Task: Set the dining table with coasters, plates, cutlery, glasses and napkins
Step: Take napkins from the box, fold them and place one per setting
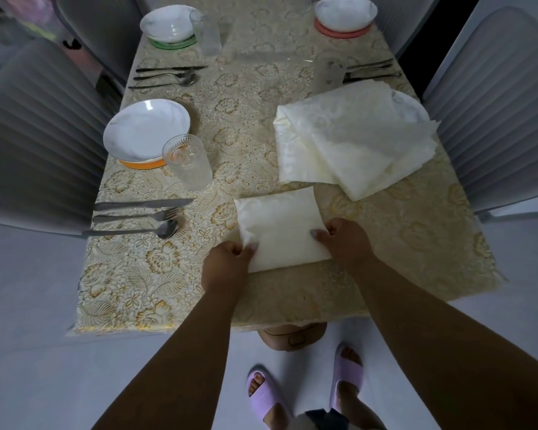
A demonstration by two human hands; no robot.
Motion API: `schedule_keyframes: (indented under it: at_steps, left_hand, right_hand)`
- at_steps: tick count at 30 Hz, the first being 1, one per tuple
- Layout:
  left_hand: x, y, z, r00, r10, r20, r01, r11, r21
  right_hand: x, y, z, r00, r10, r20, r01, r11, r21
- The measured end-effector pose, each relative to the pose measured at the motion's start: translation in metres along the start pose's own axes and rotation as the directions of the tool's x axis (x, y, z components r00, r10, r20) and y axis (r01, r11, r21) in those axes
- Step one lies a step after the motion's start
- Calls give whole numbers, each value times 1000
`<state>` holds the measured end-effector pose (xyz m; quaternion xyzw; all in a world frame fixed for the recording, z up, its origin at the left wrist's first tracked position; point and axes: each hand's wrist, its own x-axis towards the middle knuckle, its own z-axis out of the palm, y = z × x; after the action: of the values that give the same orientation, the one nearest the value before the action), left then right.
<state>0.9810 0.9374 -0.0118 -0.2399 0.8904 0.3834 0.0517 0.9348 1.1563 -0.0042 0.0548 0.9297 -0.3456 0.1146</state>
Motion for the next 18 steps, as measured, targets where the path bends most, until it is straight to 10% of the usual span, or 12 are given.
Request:
schedule_keyframes:
  at_steps: [10,13,16,18]
  left_hand:
    - [-7,13,11,984,23,-175,31,954,299]
    - [-4,6,19,755,583,-300,-388,766,512]
    - [-4,-3,37,480,874,72,-764,376,524]
    - [-6,-11,41,600,768,224,-746,436,504]
  right_hand:
    - [8,-2,12,992,66,-112,-92,966,-243]
    - [8,-1,15,990,30,-140,-71,952,-298]
    - [8,-3,15,990,-5,-139,-40,946,-320]
    - [9,-5,14,991,10,-131,-52,947,-316]
